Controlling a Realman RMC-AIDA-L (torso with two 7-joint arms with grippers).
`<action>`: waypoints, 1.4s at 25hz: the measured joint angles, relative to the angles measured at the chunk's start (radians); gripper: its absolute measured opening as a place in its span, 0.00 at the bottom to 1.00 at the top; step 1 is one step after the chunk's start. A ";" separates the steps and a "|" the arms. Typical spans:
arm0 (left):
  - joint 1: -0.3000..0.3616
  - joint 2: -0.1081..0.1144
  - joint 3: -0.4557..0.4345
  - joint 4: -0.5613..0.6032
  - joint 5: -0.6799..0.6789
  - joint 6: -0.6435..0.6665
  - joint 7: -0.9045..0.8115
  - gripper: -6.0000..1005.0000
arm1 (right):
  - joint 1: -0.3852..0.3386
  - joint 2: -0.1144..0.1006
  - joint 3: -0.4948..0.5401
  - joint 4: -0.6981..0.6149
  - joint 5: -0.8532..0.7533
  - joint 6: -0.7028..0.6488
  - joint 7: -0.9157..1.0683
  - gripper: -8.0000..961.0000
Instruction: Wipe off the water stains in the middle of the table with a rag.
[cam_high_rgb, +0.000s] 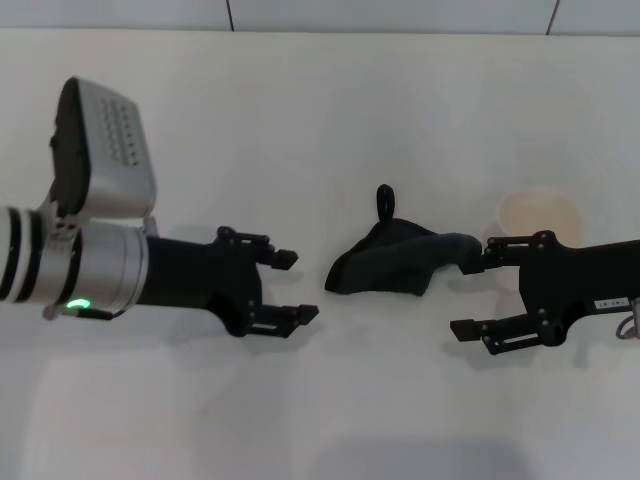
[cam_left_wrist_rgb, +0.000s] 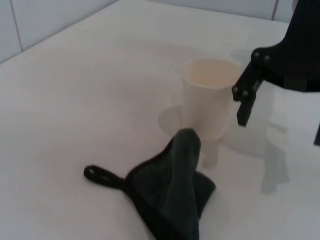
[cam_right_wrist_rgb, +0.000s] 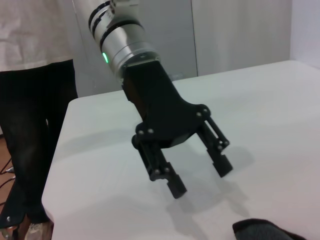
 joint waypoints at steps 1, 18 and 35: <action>0.008 0.000 -0.002 0.000 0.000 0.001 0.008 0.70 | -0.004 -0.002 0.003 0.001 0.000 -0.001 -0.003 0.83; 0.111 -0.001 -0.123 -0.007 -0.132 0.149 0.277 0.70 | -0.046 0.007 0.049 0.004 -0.027 0.016 -0.028 0.83; 0.110 0.001 -0.136 -0.040 -0.138 0.133 0.288 0.70 | -0.049 0.009 0.051 0.004 -0.009 0.004 -0.053 0.83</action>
